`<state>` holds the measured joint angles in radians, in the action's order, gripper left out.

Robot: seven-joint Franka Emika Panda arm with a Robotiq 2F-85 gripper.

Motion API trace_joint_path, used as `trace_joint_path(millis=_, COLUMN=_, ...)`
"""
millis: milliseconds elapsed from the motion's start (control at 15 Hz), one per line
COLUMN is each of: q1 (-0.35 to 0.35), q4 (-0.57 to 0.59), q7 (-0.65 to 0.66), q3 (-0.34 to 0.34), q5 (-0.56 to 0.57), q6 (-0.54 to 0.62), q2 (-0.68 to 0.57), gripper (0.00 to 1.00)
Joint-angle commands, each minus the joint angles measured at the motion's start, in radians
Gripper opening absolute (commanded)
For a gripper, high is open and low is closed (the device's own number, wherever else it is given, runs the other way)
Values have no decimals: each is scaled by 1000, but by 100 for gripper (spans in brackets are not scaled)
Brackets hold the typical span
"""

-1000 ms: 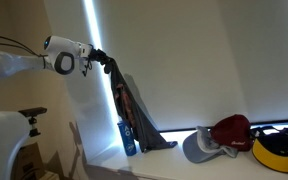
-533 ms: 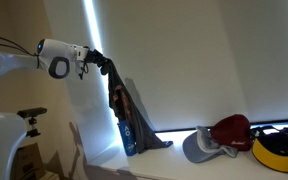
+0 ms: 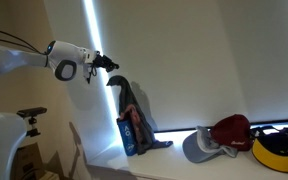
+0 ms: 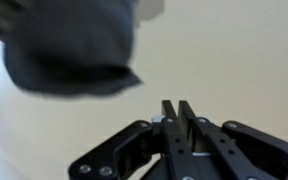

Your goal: Pick up the grey cloth and put it on top of the blue container.

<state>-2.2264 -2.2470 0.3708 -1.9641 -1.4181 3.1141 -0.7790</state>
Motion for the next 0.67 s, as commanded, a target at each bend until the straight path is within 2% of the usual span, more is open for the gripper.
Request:
trace_joint_path(millis=0, q1=-79, q4=-31, q7=-165, q3=-49, q5=-89, q6=47, q2=79, gripper=2)
trace_joint_path(millis=200, q1=-98, q4=-53, q7=-274, q3=-87, q5=-180, q6=34, q2=69, gripper=0)
trace_joint_path(millis=267, q1=-61, q4=-34, q7=-192, q3=-56, q5=-127, q6=16, q2=43, gripper=26)
trace_joint_path(millis=333, q1=-65, q4=-38, q7=-207, q3=-64, q5=-133, q6=16, q2=45, gripper=3)
trace_joint_path(millis=533, q1=-65, q4=-37, q7=-201, q3=-59, q5=-130, q6=16, q2=41, gripper=23)
trace_joint_path(millis=600, q1=-65, q4=-37, q7=-200, q3=-58, q5=-130, q6=16, q2=40, gripper=26)
